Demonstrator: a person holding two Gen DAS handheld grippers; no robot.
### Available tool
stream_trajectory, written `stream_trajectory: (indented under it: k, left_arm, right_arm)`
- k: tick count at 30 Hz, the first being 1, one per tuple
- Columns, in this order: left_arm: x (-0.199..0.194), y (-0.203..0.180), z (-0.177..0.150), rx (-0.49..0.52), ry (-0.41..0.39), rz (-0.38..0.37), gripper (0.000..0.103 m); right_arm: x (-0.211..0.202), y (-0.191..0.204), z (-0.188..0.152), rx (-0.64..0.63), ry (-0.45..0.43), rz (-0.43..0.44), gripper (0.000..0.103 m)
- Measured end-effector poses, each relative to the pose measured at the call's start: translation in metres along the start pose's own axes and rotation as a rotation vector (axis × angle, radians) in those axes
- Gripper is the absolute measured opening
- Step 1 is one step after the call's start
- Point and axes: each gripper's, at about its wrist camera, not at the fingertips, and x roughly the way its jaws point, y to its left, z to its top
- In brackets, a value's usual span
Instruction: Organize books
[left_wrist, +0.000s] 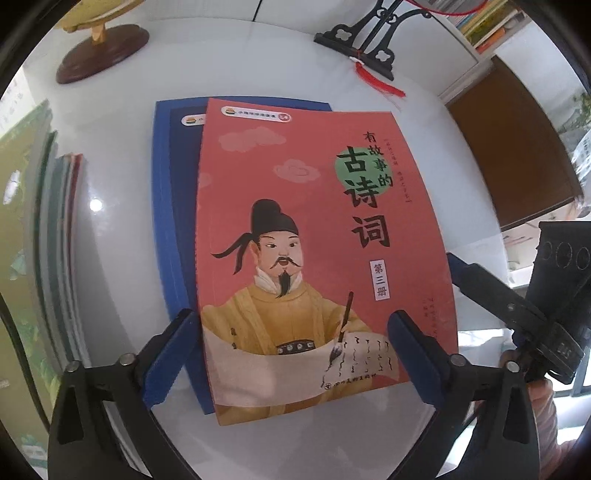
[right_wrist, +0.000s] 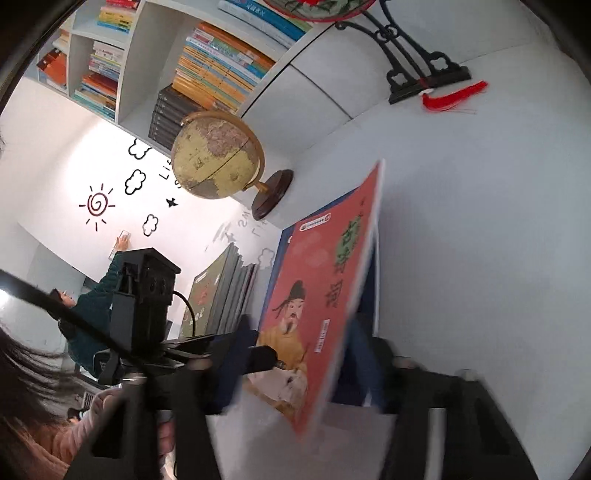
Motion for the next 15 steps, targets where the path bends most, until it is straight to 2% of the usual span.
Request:
stream_trajectory:
  k: [2,5,7,9,11,15]
  left_arm:
    - [-0.002,0.001,-0.002,-0.014,-0.011,0.015,0.089]
    - [-0.005,0.006,-0.006,-0.052,-0.013,-0.014,0.079]
    - [-0.006,0.008,-0.010,-0.079,-0.010,-0.029,0.076]
    - [-0.007,0.004,-0.016,-0.070,0.001,-0.006,0.074]
    - [-0.008,0.000,-0.021,-0.067,0.016,0.008,0.072]
    - [-0.011,0.001,-0.031,-0.123,0.019,-0.005,0.072]
  right_arm:
    - [0.002,-0.007,-0.003,0.023,0.011,-0.024,0.036]
    - [0.002,-0.017,-0.007,0.067,0.015,-0.061,0.033]
    - [0.004,-0.022,-0.010,0.079,0.034,-0.102,0.033]
    - [0.008,-0.023,-0.015,0.078,0.068,-0.147,0.033]
    - [0.005,-0.023,-0.017,0.084,0.065,-0.144,0.033]
    - [0.000,-0.031,-0.018,0.159,0.071,-0.116,0.033]
